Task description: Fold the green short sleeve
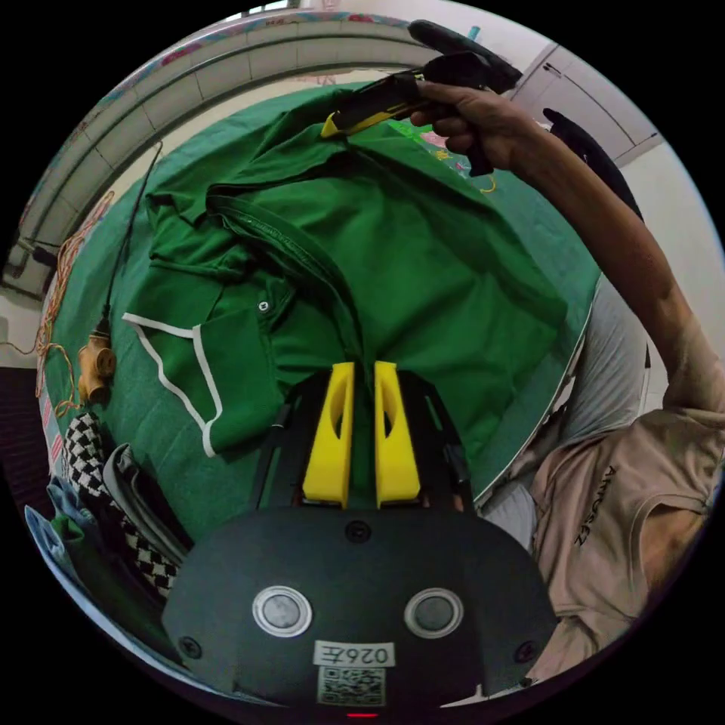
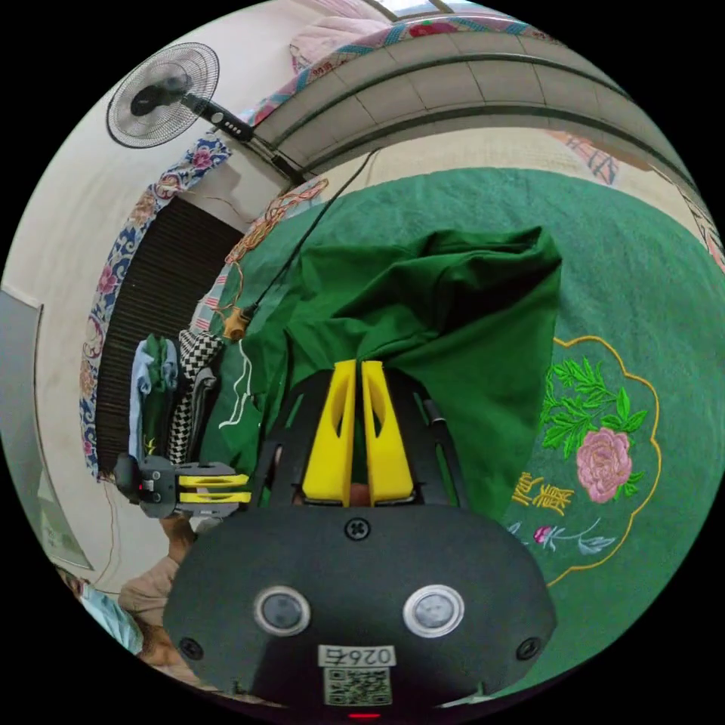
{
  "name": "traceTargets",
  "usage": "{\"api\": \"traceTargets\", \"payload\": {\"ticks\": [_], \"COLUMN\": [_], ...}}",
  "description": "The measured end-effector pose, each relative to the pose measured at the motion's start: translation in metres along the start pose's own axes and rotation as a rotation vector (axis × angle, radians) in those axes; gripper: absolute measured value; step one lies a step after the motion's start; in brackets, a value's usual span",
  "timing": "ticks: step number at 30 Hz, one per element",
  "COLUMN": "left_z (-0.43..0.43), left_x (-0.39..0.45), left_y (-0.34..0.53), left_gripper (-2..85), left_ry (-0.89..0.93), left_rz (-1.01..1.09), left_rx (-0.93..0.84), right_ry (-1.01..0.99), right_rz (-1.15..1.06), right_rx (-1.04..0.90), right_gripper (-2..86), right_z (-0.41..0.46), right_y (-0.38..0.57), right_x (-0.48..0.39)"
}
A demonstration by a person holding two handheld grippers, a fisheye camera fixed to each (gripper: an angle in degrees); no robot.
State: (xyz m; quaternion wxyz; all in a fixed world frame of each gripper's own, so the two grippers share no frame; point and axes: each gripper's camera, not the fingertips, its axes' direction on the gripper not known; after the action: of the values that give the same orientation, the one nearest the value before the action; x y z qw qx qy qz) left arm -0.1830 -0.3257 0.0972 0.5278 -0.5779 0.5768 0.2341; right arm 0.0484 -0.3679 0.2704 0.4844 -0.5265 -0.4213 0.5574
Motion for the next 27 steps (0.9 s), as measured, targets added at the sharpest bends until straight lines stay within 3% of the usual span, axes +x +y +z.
{"api": "traceTargets", "payload": {"ticks": [4,6,8,11,19,27], "left_z": [-0.009,-0.012,-0.013,-0.011,-0.011,-0.012], "left_x": [-0.002,-0.004,-0.007,-0.014,-0.035,-0.052], "left_y": [0.009,0.011,0.013,0.014,0.020,0.022], "left_gripper": [0.0,-0.2,-0.3,-0.4,-0.5,-0.7], "left_ry": [0.042,0.062,0.080,0.119,0.222,0.281], "left_rz": [-0.006,-0.004,-0.005,-0.011,-0.027,-0.041], "left_rx": [0.019,0.022,0.026,0.023,0.035,0.039], "right_ry": [0.021,0.075,0.283,0.404,0.318,0.274], "right_rz": [-0.093,-0.179,-0.261,-0.321,-0.393,-0.536], "right_rx": [-0.087,-0.253,-0.502,-0.646,-0.726,-0.420], "right_gripper": [-1.3,-1.3,-1.5,-1.6,-0.3,10.1], "right_z": [0.023,0.049,0.093,0.132,0.171,0.152], "right_y": [-0.060,-0.093,-0.126,-0.154,-0.203,-0.198], "right_x": [-0.012,-0.021,-0.026,-0.027,-0.015,-0.006]}}
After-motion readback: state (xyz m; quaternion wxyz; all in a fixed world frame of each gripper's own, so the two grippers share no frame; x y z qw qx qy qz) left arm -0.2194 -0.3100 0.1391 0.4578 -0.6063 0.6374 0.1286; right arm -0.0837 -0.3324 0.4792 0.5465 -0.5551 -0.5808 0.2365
